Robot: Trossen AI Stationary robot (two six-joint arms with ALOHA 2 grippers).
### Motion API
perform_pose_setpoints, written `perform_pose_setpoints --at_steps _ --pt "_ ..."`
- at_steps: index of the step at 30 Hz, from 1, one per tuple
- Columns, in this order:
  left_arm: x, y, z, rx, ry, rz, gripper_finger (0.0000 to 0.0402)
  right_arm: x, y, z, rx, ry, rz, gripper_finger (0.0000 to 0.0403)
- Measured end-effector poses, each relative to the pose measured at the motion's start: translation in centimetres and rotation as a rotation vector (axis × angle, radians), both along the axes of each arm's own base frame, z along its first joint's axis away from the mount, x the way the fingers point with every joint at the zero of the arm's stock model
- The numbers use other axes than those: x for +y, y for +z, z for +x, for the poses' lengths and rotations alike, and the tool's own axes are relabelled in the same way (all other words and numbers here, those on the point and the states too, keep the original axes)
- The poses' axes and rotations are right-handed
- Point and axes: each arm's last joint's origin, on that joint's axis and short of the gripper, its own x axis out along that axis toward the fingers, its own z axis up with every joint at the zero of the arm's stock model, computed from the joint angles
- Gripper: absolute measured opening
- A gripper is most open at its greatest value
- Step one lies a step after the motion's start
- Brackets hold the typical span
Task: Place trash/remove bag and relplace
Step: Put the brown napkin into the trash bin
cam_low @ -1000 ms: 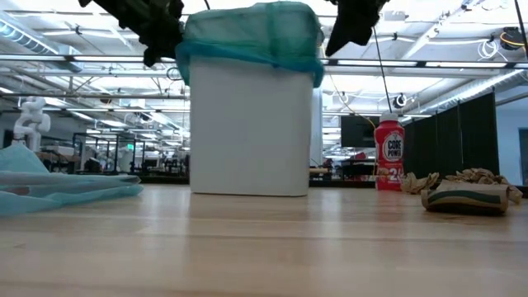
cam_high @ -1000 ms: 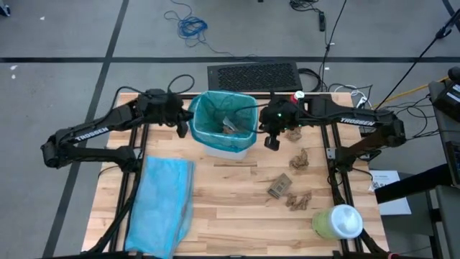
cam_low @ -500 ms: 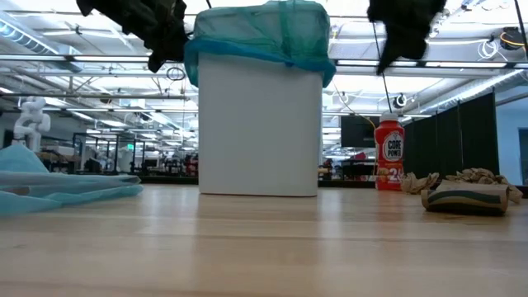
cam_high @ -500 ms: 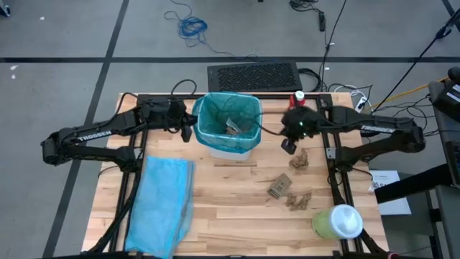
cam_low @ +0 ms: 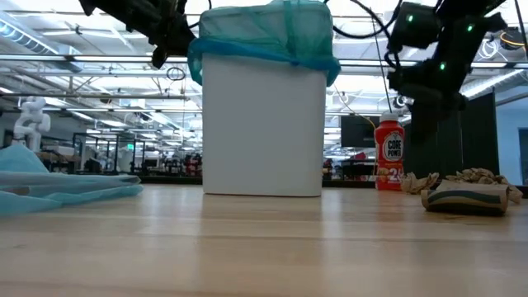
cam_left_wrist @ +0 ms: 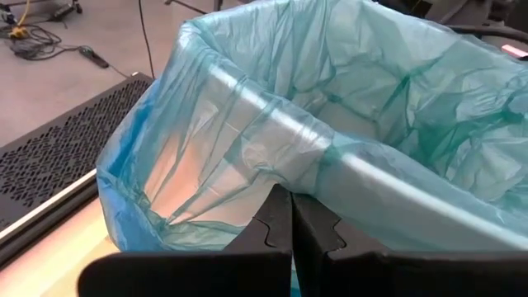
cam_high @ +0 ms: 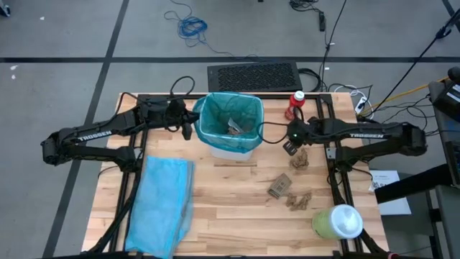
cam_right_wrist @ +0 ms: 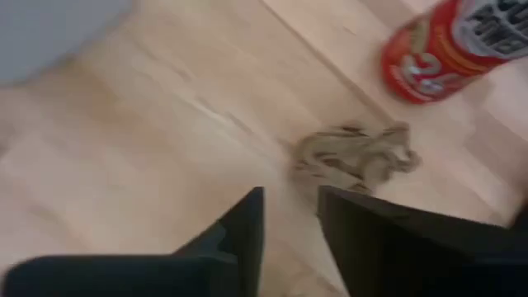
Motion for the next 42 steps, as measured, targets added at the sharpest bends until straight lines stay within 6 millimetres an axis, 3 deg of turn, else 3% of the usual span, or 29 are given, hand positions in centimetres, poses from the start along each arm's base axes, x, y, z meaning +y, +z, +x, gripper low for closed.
perform_pose_setpoints --at_steps 7,14,19,24,25,27,35,42 --pt "0.0 0.0 0.0 0.003 -0.003 0.006 0.0000 -1.7 -2.7 0.8 0.101 0.020 -0.040 0.0220" --pt "0.0 0.1 -0.1 0.014 -0.017 0.045 0.0000 -3.5 -5.8 1.1 0.218 -0.043 0.006 0.0242" --pt "-0.1 0.2 -0.2 0.012 -0.017 0.047 0.0000 -4.4 -7.6 1.3 0.288 -0.083 0.046 0.0201" --pt "-0.3 1.6 -0.8 -0.033 -0.022 0.082 0.0000 -4.2 -8.2 1.8 0.291 -0.056 0.071 0.0066" --pt "-0.4 1.8 -0.9 -0.039 -0.025 0.097 0.0000 -4.0 -8.0 1.9 0.278 -0.047 0.076 0.0035" --pt "-0.5 2.5 -1.2 -0.061 -0.025 0.120 0.0000 -3.5 -7.6 1.9 0.241 -0.020 0.100 0.0015" --pt "-0.8 3.4 -2.4 -0.096 0.015 0.161 0.0000 -0.4 -3.7 2.6 -0.050 0.140 0.269 0.0003" --pt "-0.8 3.2 -2.3 -0.081 0.017 0.156 0.0000 2.0 0.7 2.9 -0.248 0.274 0.269 0.0001"
